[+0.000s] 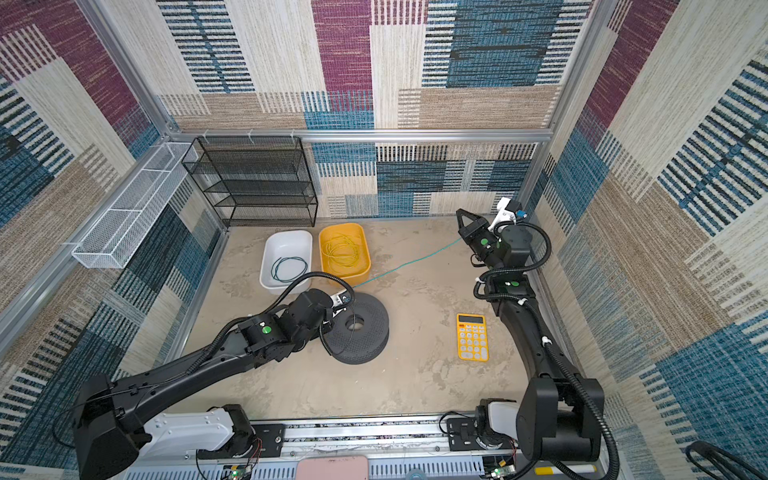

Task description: Wrap the cables

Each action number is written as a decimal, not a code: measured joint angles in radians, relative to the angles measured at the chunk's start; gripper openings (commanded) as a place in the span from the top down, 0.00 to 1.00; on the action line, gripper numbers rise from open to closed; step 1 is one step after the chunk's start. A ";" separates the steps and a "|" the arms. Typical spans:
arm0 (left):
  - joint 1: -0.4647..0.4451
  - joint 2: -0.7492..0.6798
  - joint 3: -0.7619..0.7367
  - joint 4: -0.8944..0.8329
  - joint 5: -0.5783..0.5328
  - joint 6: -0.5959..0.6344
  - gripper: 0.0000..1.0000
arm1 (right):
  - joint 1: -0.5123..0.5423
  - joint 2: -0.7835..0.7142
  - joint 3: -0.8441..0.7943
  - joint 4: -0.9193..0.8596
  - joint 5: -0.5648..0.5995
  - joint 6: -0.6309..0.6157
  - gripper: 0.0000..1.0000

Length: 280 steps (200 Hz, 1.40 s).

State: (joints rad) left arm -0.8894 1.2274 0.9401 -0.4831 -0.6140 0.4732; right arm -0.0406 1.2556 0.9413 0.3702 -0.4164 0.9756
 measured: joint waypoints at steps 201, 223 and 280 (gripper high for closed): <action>-0.082 0.020 0.484 -0.173 0.233 -0.095 0.11 | 0.301 0.008 -0.069 0.051 0.124 -0.087 1.00; -0.106 0.152 0.503 -0.023 0.328 -0.060 0.20 | 0.338 -0.003 -0.085 0.050 0.121 -0.078 1.00; -0.105 0.320 0.484 0.294 0.472 0.001 0.35 | 0.369 -0.080 -0.147 0.051 0.113 -0.033 1.00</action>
State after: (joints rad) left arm -0.9947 1.5471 1.4246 -0.1894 -0.1417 0.4740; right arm 0.3279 1.1759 0.7940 0.4217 -0.3038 0.9428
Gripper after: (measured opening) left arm 0.654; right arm 0.087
